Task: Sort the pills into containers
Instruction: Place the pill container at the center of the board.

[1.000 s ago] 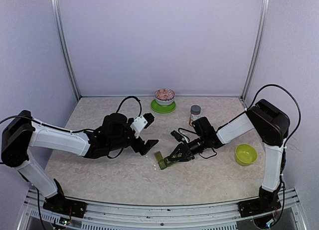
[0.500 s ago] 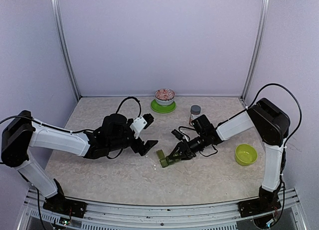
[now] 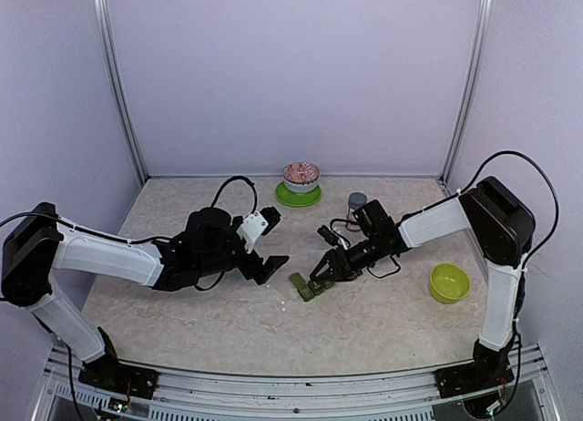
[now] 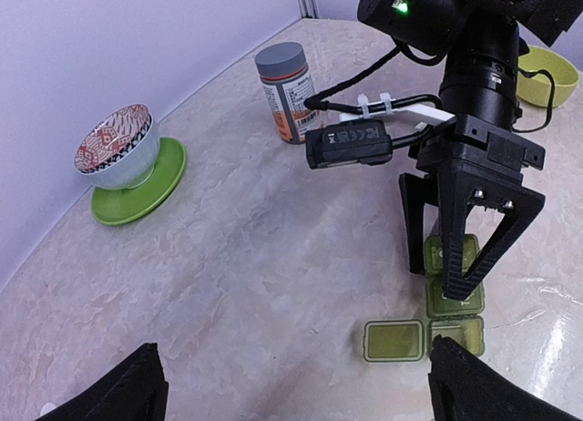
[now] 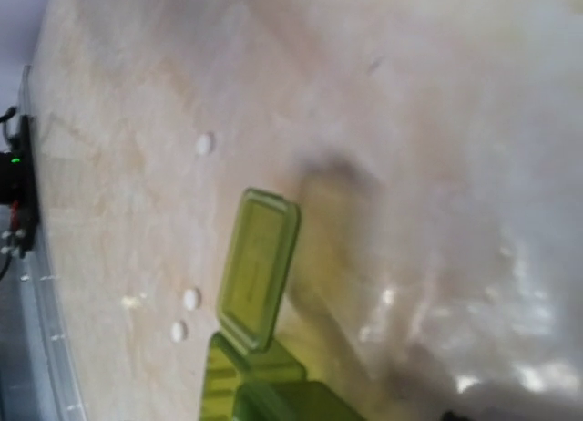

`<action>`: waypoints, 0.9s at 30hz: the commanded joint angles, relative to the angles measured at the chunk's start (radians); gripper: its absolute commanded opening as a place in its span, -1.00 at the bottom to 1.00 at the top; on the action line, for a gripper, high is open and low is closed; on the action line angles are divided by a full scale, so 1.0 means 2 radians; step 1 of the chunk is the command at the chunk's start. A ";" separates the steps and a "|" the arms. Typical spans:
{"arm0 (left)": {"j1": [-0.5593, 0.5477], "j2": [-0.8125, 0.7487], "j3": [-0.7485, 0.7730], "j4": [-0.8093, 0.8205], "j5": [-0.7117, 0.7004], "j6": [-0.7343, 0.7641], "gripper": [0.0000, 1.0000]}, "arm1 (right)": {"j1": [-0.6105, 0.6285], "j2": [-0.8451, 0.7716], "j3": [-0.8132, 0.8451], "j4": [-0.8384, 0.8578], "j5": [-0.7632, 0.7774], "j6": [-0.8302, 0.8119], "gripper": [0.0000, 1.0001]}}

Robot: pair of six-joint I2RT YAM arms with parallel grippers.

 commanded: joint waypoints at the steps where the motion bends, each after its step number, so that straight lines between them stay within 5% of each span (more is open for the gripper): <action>1: 0.003 -0.013 -0.006 0.016 0.001 -0.003 0.95 | -0.007 -0.026 0.006 -0.057 0.063 -0.033 0.41; 19: 0.003 -0.015 -0.009 0.018 -0.005 -0.004 0.96 | -0.010 -0.108 -0.024 -0.093 0.170 -0.048 0.53; 27: 0.010 -0.012 -0.005 0.018 -0.021 -0.022 0.98 | -0.001 -0.172 -0.081 -0.095 0.169 -0.042 0.36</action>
